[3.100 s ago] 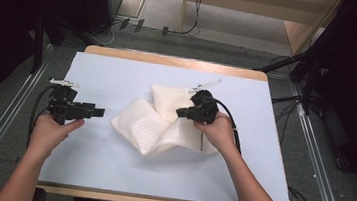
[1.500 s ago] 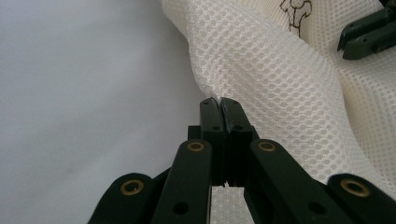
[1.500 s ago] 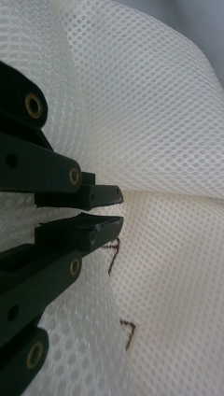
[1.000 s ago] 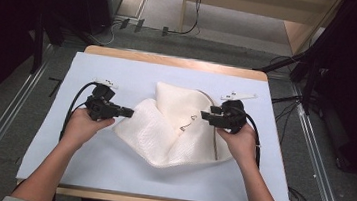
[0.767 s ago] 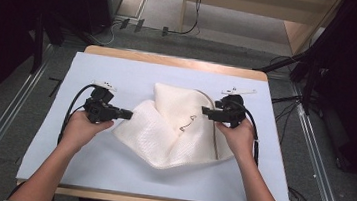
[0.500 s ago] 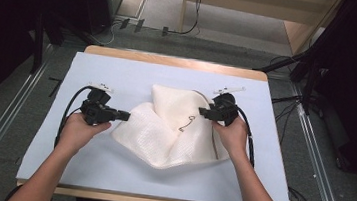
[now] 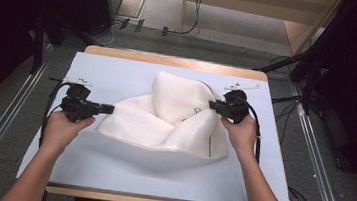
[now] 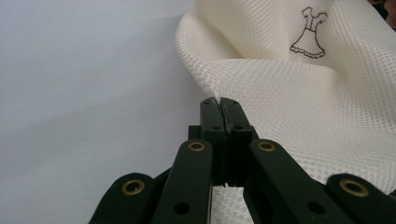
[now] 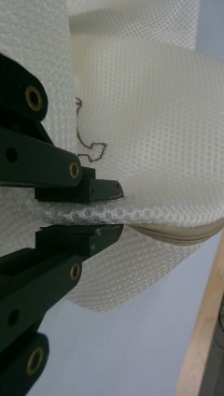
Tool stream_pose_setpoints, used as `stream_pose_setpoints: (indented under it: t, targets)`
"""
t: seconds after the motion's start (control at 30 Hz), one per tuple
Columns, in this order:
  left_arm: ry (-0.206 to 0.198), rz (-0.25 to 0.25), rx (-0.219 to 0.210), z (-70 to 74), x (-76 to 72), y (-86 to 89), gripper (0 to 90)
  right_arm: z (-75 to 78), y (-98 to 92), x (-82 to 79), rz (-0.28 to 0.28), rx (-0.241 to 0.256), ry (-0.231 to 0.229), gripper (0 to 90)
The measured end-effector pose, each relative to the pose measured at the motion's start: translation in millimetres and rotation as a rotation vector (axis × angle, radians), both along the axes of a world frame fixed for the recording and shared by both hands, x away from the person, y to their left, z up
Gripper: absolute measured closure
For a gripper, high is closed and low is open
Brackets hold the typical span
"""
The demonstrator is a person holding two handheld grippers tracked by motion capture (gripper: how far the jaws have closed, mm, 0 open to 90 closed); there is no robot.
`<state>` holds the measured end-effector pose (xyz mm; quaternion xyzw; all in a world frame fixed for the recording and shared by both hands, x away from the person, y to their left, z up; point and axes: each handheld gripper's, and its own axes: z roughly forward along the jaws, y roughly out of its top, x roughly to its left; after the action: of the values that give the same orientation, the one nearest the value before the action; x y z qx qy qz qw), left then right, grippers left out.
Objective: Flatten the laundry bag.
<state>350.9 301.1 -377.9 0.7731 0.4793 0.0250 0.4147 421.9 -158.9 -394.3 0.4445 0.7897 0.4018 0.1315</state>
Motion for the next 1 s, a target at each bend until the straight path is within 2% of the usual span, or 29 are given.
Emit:
stream_pose_setpoints:
  t: [0.1, 0.2, 0.3, 0.43, 0.53, 0.63, 0.67, 0.8, 0.83, 0.93, 0.97, 1.0]
  targets:
    - [-0.013, 0.035, 0.01, 3.2, -4.2, 10.1, 90.0, 8.0, -9.0, -6.9, -0.016, 0.022, -0.014, 81.0]
    - [-0.011, 0.069, 0.004, 3.4, -9.4, 23.3, 90.0, 7.1, -14.6, -11.3, -0.02, 0.03, -0.012, 80.5]
    - [0.002, 0.078, 0.0, 0.1, -12.9, 28.6, 90.0, 3.9, -16.8, -14.2, -0.016, 0.029, -0.005, 80.2]
    - [0.033, 0.069, 0.016, -8.0, -17.9, 31.8, 90.0, -5.0, -20.8, -26.2, -0.005, 0.034, 0.031, 79.6]
    - [0.043, 0.069, 0.03, -11.1, -18.0, 31.7, 90.0, -10.4, -21.1, -33.0, 0.001, 0.028, 0.041, 79.2]
    - [0.072, 0.074, 0.04, -19.3, -14.9, 33.4, 90.0, -21.4, -22.7, -44.2, 0.016, 0.022, 0.065, 75.7]
    - [0.091, 0.074, 0.041, -25.1, -12.3, 34.6, 90.0, -23.3, -23.0, -45.5, 0.015, 0.022, 0.07, 75.2]
    - [0.111, 0.063, 0.034, -29.2, -10.0, 35.4, 87.6, -25.4, -22.6, -46.3, 0.011, 0.017, 0.081, 75.7]
    - [0.099, 0.059, 0.025, -26.4, -10.8, 36.6, 80.0, -26.0, -22.3, -45.3, 0.016, 0.008, 0.076, 76.0]
    - [0.059, 0.066, 0.017, -16.2, -12.3, 42.6, 67.1, -27.3, -23.5, -43.9, 0.016, 0.011, 0.083, 75.6]
    - [0.059, 0.066, 0.017, -16.2, -12.3, 42.6, 64.1, -27.3, -23.5, -43.9, 0.016, 0.011, 0.083, 75.6]
    - [0.018, 0.089, -0.005, -9.9, -11.1, 48.6, 61.3, -27.8, -23.8, -43.5, 0.015, 0.011, 0.085, 74.1]
